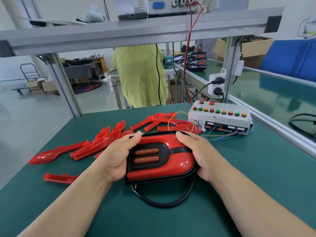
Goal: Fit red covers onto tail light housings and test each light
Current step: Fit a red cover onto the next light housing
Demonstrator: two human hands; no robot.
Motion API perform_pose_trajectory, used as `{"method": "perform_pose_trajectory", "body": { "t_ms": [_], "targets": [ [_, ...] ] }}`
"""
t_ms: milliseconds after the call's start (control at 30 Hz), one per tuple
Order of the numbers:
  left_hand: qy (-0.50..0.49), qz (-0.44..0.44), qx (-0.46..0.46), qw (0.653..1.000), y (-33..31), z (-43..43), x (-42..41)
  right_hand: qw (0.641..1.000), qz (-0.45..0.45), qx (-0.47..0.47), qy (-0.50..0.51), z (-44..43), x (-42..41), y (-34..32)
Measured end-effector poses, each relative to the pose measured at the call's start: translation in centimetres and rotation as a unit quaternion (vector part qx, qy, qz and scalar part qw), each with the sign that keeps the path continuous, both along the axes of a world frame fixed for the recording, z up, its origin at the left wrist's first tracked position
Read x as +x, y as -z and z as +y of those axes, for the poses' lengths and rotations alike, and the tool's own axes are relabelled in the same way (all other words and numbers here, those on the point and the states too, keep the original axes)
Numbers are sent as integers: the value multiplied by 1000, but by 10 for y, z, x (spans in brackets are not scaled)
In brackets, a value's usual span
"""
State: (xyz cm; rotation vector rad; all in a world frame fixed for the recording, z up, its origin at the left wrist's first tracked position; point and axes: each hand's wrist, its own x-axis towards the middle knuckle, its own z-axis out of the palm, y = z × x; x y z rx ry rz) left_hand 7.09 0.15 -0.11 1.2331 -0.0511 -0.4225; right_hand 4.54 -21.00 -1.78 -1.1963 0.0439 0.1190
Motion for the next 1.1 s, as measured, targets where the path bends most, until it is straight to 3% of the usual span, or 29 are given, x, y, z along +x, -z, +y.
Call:
{"method": "perform_pose_trajectory", "body": {
  "t_ms": [233, 767, 1100],
  "targets": [
    [93, 18, -37, 995, 1, 18, 7, 1000, -10, 5, -15, -2, 0, 0],
    [-42, -35, 24, 998, -4, -8, -1, 1000, -26, -10, 13, -3, 1, 0],
    [102, -6, -32, 994, 5, 19, 11, 999, 11, 23, -37, -7, 7, 0]
  ]
}}
